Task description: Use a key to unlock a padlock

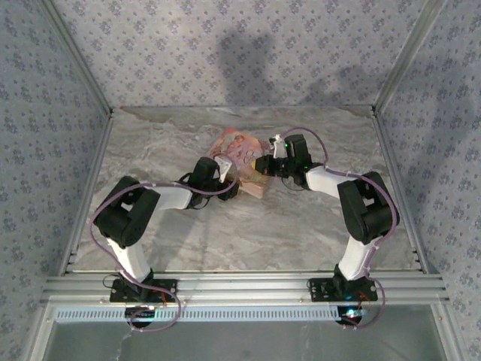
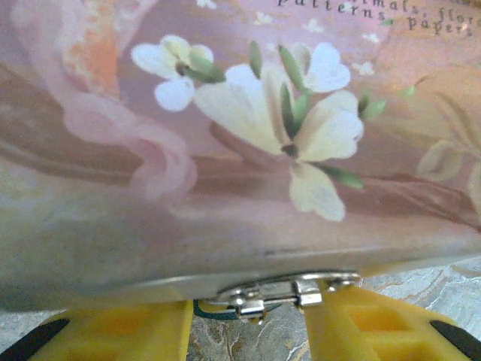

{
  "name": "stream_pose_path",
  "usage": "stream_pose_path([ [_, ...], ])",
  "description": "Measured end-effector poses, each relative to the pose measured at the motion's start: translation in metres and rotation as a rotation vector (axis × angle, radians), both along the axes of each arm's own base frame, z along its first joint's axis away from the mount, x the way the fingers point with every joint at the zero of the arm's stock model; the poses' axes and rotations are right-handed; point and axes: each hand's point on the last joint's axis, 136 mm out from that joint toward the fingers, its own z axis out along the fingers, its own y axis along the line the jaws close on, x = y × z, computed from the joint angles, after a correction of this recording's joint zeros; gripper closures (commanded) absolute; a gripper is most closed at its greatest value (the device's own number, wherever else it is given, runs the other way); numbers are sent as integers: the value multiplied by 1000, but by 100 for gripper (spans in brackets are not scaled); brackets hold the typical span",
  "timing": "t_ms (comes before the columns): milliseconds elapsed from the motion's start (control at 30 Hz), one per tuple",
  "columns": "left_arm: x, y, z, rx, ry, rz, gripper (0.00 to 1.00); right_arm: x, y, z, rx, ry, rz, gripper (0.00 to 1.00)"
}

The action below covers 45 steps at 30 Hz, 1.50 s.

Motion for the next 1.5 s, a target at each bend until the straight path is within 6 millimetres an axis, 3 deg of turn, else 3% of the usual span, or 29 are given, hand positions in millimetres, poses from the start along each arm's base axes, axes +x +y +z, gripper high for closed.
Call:
stream_pose_path([
  [633,3,-2,-1,7,-1,-4,60,1,-1,0,-3,-2,-5,99],
  [1133,5,-2,-8,24,17,2,56,2,-1,0,-6,-4,-10,99],
  [1500,7,-1,-10,27,18,18,72,2,-1,0,-6,-4,-10,99],
])
